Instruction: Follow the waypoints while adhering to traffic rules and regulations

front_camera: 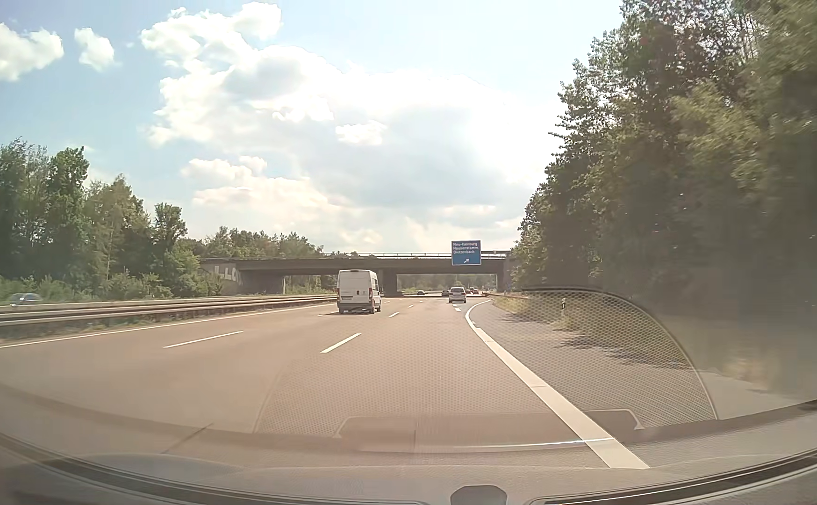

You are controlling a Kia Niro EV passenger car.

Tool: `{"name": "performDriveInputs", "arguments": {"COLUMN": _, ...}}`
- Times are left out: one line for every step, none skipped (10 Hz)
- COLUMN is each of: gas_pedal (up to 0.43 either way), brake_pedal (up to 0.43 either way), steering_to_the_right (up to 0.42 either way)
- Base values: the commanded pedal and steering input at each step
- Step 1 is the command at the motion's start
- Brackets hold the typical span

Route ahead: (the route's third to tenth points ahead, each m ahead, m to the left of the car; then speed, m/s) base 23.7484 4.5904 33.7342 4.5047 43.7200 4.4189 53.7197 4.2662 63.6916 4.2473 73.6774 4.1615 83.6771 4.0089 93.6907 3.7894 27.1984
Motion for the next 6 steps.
{"name": "performDriveInputs", "arguments": {"gas_pedal": 0.0, "brake_pedal": 0.049, "steering_to_the_right": 0.008}}
{"name": "performDriveInputs", "arguments": {"gas_pedal": 0.0, "brake_pedal": 0.049, "steering_to_the_right": 0.009}}
{"name": "performDriveInputs", "arguments": {"gas_pedal": 0.0, "brake_pedal": 0.049, "steering_to_the_right": 0.009}}
{"name": "performDriveInputs", "arguments": {"gas_pedal": 0.0, "brake_pedal": 0.049, "steering_to_the_right": 0.011}}
{"name": "performDriveInputs", "arguments": {"gas_pedal": 0.0, "brake_pedal": 0.055, "steering_to_the_right": 0.011}}
{"name": "performDriveInputs", "arguments": {"gas_pedal": 0.0, "brake_pedal": 0.055, "steering_to_the_right": 0.012}}
